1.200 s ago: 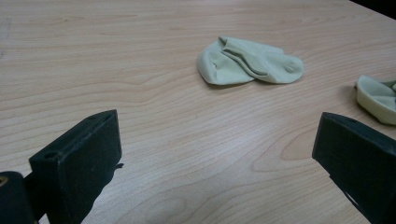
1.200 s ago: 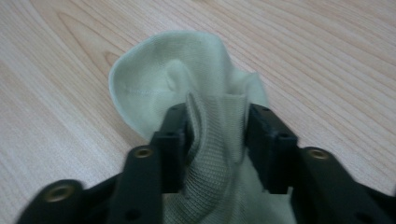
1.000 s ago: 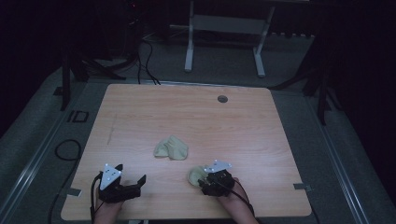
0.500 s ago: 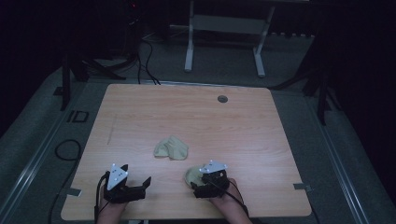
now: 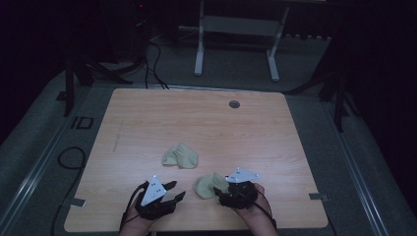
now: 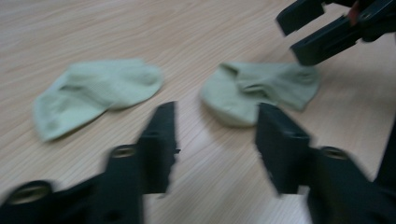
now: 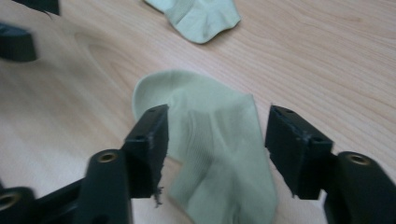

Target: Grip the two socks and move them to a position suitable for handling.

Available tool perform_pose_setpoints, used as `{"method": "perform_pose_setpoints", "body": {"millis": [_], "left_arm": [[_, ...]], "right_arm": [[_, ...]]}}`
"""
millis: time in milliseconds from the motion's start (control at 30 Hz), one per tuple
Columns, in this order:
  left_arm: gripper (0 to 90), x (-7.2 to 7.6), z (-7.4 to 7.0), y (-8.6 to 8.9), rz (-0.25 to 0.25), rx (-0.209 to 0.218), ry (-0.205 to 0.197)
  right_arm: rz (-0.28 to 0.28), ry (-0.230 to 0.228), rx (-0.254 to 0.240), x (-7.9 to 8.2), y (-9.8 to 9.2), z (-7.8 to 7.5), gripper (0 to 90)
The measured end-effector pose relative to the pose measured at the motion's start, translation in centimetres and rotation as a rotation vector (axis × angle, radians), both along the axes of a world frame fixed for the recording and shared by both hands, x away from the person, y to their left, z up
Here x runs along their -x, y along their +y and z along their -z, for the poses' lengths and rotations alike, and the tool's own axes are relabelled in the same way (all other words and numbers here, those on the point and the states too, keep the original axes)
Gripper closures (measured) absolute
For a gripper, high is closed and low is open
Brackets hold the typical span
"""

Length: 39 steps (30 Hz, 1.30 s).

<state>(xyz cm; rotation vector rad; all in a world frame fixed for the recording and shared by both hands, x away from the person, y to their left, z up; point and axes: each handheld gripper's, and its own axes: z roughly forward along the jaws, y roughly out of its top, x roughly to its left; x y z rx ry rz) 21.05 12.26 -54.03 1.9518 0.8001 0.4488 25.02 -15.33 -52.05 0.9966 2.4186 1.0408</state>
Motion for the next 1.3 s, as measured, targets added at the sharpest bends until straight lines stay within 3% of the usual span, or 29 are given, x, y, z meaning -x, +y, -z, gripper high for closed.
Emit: {"method": "perform_pose_setpoints", "body": {"millis": [33,67,167,333,600,733,967,1067,1300], "left_arm": [[59.1,-0.3,-0.2,-1.2,0.043,-0.016,0.001],[67.7,-0.5,-0.3,-1.8,0.062,-0.025,0.001],[76.5,-0.9,-0.3,-3.6,0.093,-0.052,-0.003],[88.8,-2.4,0.7,-5.8,0.097,-0.156,0.029],[88.8,-4.5,2.6,-6.0,0.067,-0.243,0.099],[88.7,-4.6,2.9,-5.9,0.058,-0.252,0.104],[88.9,-4.7,3.0,-5.4,0.049,-0.251,0.1],[89.1,-4.5,3.0,-5.3,0.052,-0.255,0.094],[89.2,-4.4,3.0,-5.2,0.053,-0.253,0.093]], "right_arm": [[-0.002,0.004,-0.002,0.1,-0.1,0.0,41.0],[-0.009,0.001,0.009,0.5,-0.1,0.0,42.3],[-0.034,0.002,0.018,1.0,0.1,0.3,48.5],[-0.09,0.046,0.063,1.5,1.0,2.0,57.4],[-0.079,0.082,0.12,1.1,1.4,3.6,67.0],[-0.089,0.078,0.134,1.3,1.4,3.7,75.0],[-0.183,0.075,0.183,2.5,2.7,3.5,84.0],[-0.166,0.108,0.142,2.2,2.5,3.3,84.8],[-0.153,0.093,0.079,2.1,1.5,1.2,85.0]]}}
